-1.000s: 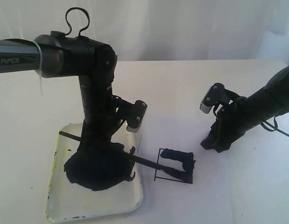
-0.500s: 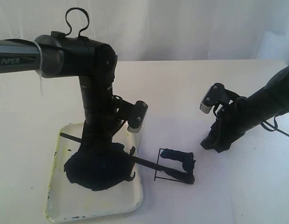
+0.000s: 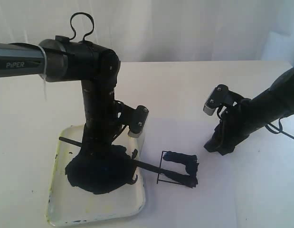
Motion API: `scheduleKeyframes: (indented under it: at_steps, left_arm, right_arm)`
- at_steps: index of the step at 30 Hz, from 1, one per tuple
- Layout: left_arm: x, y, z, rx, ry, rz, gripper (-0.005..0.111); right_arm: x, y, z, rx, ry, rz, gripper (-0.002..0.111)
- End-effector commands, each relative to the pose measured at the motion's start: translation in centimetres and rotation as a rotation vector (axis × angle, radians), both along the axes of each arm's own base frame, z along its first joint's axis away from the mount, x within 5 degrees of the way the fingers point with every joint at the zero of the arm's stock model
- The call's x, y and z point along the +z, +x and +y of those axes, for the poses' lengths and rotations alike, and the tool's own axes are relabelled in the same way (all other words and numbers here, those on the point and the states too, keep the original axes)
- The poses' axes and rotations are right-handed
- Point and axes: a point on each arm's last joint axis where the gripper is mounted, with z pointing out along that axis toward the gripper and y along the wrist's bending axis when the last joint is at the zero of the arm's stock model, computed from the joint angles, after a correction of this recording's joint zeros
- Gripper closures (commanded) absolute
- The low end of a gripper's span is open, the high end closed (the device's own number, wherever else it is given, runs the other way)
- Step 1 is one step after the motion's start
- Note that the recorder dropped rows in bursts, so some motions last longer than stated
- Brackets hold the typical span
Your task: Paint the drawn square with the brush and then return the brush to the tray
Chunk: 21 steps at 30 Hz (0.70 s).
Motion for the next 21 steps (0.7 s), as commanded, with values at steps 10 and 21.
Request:
scheduleKeyframes:
  at_steps: [10,21]
  left_arm:
    - [0.1,-0.4,0.8,-0.003,0.102,0.010,0.107]
    - [0.2,0.1,1.5,0.040,0.170,-0.047,0.107]
  right_arm:
    - [-0.9,-0.1,-0.3,0.011,-0.036,0.004,0.044]
    - [-0.9,-0.1,-0.3,0.011,-0.036,0.004,0.044]
